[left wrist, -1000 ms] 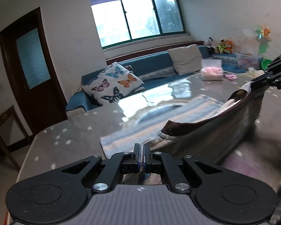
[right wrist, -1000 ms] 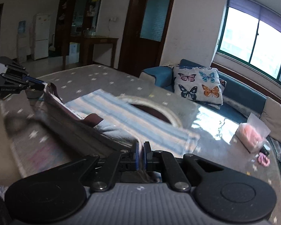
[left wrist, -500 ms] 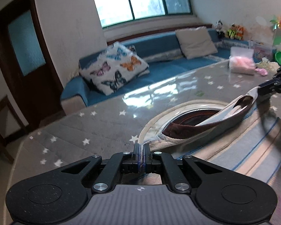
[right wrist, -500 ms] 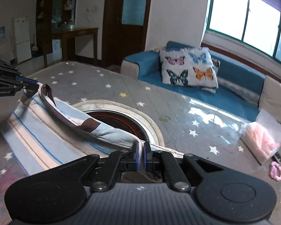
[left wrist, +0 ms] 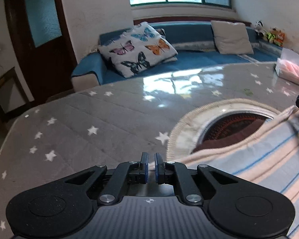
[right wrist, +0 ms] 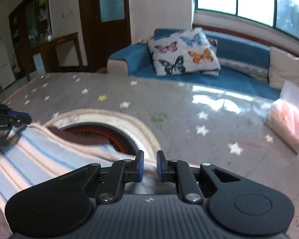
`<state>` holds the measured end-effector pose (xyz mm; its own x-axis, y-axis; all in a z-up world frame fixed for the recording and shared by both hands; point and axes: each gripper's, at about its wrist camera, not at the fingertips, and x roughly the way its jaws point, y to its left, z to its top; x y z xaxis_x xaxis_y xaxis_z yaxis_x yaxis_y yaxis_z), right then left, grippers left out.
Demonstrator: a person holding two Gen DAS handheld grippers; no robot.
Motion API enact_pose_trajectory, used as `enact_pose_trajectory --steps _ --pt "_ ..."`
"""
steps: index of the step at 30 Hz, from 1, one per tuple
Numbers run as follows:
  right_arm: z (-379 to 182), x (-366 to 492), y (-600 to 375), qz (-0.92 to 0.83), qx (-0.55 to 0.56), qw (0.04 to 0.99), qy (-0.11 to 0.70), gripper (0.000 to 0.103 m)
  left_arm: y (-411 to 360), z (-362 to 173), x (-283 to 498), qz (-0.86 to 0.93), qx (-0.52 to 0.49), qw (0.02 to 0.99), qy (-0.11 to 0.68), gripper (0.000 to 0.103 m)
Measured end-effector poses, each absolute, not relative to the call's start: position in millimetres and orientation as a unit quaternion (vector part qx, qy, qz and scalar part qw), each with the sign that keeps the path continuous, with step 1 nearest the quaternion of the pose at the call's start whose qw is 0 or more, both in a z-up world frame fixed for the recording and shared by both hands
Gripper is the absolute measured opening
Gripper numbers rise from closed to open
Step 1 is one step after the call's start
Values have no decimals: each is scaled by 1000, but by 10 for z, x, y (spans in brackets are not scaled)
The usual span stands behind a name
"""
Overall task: Fold clothes
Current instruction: 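Lift the hem with both grippers and fold it over toward the collar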
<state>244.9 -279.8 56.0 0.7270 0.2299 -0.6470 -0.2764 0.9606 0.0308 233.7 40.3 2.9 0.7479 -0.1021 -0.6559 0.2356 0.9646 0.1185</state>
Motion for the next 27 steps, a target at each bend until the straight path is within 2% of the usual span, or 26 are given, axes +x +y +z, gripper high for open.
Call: enact_pose_trajectory --steps 8,15,19,23,24,27 --pt "540 2397 -2584 191 -36 911 363 13 405 164 2170 -124 83 929 339 10" --pt "269 2540 -2333 212 -29 898 386 14 288 -61 2311 -146 88 913 370 10" --pt "192 2615 -2345 201 -10 900 386 23 386 -170 2481 -131 62 912 385 11" --pt "152 2645 -2372 196 2 901 387 23 476 -147 2523 -125 38 915 381 11" --pt "156 2636 -2377 196 2 901 387 24 474 -129 2517 -121 36 916 381 13" --pt "184 2611 -2361 194 -3 903 384 25 425 -46 2451 -136 25 918 370 30"
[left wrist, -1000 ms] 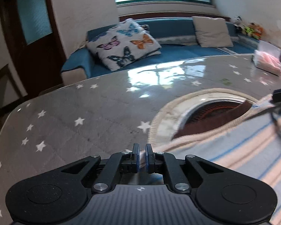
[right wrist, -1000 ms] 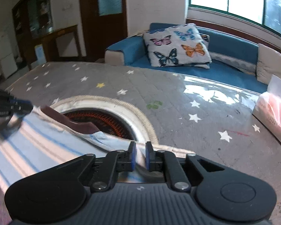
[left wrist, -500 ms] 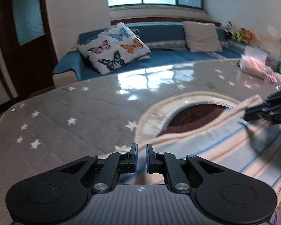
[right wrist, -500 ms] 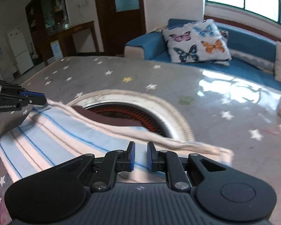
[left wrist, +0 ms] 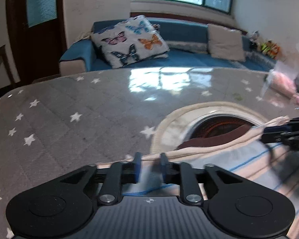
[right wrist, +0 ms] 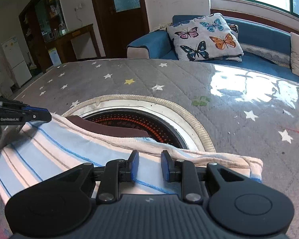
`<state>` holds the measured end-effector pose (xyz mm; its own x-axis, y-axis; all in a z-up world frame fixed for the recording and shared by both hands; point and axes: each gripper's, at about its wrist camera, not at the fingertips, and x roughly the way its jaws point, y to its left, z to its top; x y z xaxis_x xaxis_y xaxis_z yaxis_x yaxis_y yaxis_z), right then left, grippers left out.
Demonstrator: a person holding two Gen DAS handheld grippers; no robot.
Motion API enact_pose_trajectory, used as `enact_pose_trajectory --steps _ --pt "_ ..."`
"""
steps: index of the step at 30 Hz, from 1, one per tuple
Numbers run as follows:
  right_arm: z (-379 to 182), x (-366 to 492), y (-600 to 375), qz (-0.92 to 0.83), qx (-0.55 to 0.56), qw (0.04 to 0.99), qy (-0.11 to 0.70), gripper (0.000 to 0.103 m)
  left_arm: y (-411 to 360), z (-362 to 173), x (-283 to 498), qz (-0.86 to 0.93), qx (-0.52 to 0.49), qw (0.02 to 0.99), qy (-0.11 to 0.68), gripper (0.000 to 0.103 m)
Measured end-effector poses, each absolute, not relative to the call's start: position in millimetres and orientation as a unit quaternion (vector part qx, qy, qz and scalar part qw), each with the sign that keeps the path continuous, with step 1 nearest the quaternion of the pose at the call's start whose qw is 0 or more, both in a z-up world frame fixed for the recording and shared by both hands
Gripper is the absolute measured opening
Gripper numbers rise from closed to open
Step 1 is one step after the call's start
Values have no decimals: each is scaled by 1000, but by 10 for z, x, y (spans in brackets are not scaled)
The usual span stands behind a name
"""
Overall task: Fold clothes
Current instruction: 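Lift the hem with both grippers and fold it over toward the collar, then lay the folded hem down and open both grippers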
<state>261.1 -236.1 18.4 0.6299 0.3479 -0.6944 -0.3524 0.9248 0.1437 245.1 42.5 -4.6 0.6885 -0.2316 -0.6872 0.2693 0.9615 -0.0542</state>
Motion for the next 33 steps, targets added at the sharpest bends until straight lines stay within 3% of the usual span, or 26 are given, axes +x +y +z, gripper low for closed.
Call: enact_pose_trajectory --steps 11,15,25,33 --pt "182 2622 -2210 204 -13 901 383 28 205 -143 2563 -152 35 909 387 30" --pt "213 2601 -2209 200 -12 902 382 29 229 -119 2490 -144 46 913 380 46" --pt "264 2287 -1863 244 -68 891 378 43 315 -76 2017 -132 101 918 361 65" --pt "187 1900 -1529 275 -117 878 374 52 435 -144 1596 -113 97 918 368 70"
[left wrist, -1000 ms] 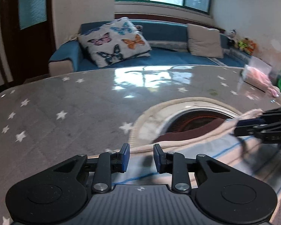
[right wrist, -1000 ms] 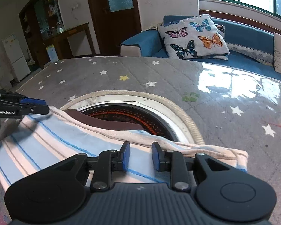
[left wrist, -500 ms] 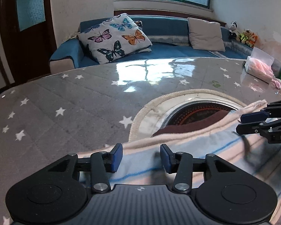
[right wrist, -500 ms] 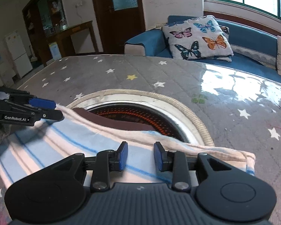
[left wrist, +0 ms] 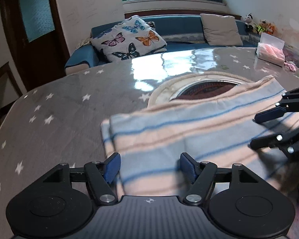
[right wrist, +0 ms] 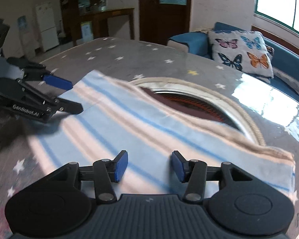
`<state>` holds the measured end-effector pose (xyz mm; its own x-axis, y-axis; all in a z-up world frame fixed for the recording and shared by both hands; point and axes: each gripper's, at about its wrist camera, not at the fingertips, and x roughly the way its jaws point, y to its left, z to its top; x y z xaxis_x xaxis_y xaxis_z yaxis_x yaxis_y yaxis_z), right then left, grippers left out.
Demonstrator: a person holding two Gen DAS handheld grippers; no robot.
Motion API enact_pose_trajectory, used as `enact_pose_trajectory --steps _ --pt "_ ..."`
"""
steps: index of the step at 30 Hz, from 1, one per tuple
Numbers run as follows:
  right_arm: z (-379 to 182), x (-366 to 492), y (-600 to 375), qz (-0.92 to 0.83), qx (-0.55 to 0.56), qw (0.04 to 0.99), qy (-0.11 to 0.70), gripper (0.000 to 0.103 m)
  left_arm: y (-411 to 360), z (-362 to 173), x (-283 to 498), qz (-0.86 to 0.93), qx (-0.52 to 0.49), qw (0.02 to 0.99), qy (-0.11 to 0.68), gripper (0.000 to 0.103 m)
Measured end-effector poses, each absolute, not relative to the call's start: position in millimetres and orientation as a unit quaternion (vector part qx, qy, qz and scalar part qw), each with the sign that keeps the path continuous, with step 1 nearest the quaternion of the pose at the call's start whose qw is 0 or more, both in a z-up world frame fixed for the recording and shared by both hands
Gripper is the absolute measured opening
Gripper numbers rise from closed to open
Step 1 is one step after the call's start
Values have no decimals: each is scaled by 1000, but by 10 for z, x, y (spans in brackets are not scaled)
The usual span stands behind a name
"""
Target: Fold clothes
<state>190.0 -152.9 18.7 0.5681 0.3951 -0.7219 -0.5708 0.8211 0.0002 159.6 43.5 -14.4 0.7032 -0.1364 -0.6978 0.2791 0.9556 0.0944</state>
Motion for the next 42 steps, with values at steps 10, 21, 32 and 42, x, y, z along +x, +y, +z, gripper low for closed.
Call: enact_pose_trajectory --steps 10,21,32,42 --pt "165 1282 -1463 294 -135 876 359 57 610 -147 1147 -96 61 923 368 70" --pt "353 837 -2020 247 -94 895 359 58 736 -186 875 -97 8 922 375 53" --pt "399 877 -2880 98 -6 930 353 55 763 -181 789 -93 2 924 371 25" --pt "201 974 -3235 79 76 918 381 17 696 -150 675 -101 6 922 374 15"
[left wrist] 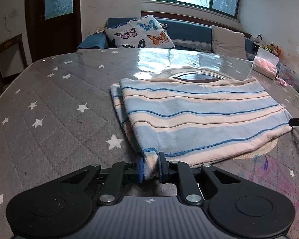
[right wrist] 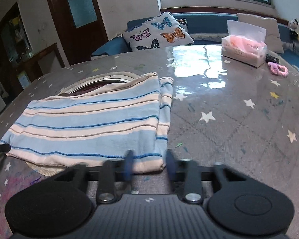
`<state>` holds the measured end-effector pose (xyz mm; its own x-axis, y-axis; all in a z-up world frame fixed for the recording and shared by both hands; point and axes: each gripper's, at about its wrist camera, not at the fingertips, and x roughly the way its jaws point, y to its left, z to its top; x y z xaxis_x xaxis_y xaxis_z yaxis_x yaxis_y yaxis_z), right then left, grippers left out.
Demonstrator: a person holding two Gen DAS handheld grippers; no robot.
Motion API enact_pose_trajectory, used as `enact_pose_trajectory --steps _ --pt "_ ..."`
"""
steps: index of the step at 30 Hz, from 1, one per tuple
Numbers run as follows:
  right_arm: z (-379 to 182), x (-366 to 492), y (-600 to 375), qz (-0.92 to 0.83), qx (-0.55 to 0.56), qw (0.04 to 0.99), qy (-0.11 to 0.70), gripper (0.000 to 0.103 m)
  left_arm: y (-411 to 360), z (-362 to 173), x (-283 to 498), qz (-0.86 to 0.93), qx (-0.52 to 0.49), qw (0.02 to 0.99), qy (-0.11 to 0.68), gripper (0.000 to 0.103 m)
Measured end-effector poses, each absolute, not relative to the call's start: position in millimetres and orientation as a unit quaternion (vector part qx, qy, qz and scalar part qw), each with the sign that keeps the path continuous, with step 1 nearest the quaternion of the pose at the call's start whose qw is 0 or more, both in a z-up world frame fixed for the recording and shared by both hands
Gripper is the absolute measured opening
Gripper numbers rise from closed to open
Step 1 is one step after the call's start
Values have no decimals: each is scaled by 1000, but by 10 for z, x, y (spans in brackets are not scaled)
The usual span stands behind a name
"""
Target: Fold clothes
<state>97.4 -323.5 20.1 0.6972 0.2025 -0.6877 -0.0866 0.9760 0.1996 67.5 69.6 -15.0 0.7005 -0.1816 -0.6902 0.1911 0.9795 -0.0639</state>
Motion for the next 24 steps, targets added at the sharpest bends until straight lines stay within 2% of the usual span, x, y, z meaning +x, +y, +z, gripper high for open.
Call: enact_pose_trajectory --steps 2,9,17,20,22,24 --pt "195 973 -3279 80 81 917 382 9 686 -144 646 -101 7 922 374 15" --pt "331 778 -3307 80 53 923 372 8 622 -80 317 -123 16 917 379 14" --pt "341 295 -3409 62 30 916 396 9 495 -87 -246 -153 27 904 397 15" --pt "314 158 -3414 55 16 911 408 14 518 -44 -302 -149 27 904 399 21" --pt "375 93 -3396 47 -4 917 396 16 567 -16 -316 -141 26 907 395 30" --pt "468 73 -3376 49 -10 924 379 17 597 41 -302 -133 28 912 387 33"
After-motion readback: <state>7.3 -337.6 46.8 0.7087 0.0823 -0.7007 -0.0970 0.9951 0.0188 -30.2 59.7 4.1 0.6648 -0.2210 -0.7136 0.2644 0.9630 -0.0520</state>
